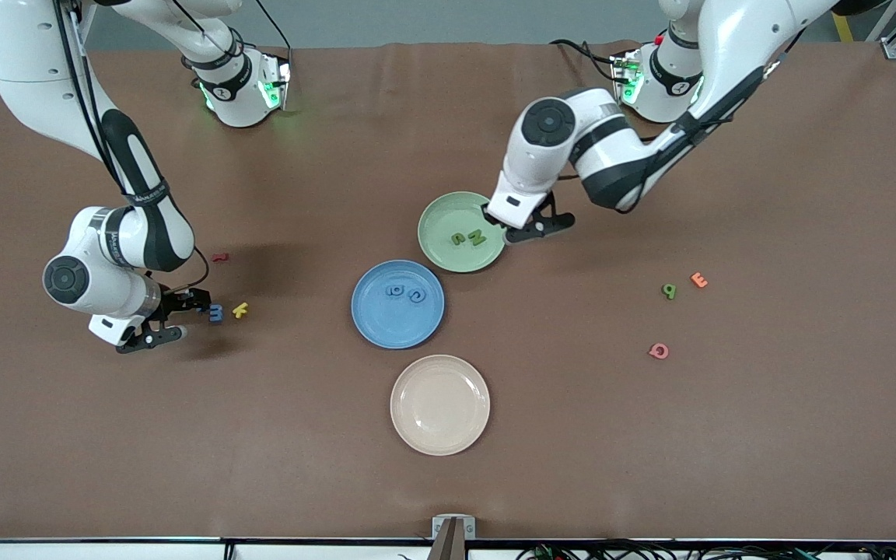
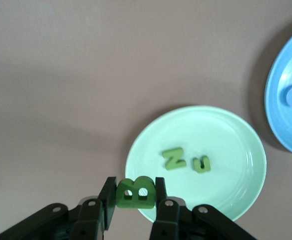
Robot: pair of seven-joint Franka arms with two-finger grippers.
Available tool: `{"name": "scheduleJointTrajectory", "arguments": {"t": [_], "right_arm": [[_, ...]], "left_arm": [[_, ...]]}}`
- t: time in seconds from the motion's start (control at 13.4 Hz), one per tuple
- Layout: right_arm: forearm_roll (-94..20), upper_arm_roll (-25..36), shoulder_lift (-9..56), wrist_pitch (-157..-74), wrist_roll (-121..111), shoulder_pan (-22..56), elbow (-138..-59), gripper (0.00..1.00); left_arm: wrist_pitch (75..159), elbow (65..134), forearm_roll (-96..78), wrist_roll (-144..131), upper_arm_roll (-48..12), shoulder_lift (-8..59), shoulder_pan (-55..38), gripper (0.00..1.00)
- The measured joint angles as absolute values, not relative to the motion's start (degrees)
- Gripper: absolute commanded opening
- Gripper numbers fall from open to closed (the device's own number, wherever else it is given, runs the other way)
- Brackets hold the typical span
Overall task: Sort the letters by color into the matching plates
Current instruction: 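Carry green B to the green plate with the left gripper and release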
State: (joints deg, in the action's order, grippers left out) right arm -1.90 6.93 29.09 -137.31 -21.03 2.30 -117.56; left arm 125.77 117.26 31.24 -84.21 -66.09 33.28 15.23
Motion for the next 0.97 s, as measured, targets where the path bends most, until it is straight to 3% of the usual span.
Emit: {"name": "scheduleJointTrajectory", "arguments": {"t": [0.45,0.6,0.67,0.82,0.9,0.97], "right_arm": [[-2.3,6.8,29.1,-137.4,-21.7,1.9,-119.8,0.97],[-2.4,6.6,29.1,-137.7,-21.7,1.9,-119.7,0.92],[-2.4,6.6,29.1,-138.4,-21.8,1.9,-119.7,0.87],[-2.4,6.5,29.1,-140.1,-21.8,1.9,-119.7,0.83],[-2.4,6.5,29.1,-140.7,-21.8,1.9,-119.7,0.82],[-2.4,6.4,29.1,-141.0,-21.8,1.9,-119.7,0.79]], "left_arm": [[131.0,115.2,32.6,-97.3,-55.5,35.3,-0.7,0.03],[131.3,113.2,32.6,-100.9,-52.2,36.2,-5.9,0.04],[131.3,112.2,32.6,-102.4,-50.3,36.9,-8.4,0.10],[131.3,110.5,32.6,-103.7,-48.6,38.5,-10.7,0.44],[131.3,109.9,32.6,-103.8,-48.4,39.3,-11.0,0.76],[131.3,109.4,32.6,-103.8,-48.3,39.9,-11.0,1.00]]}}
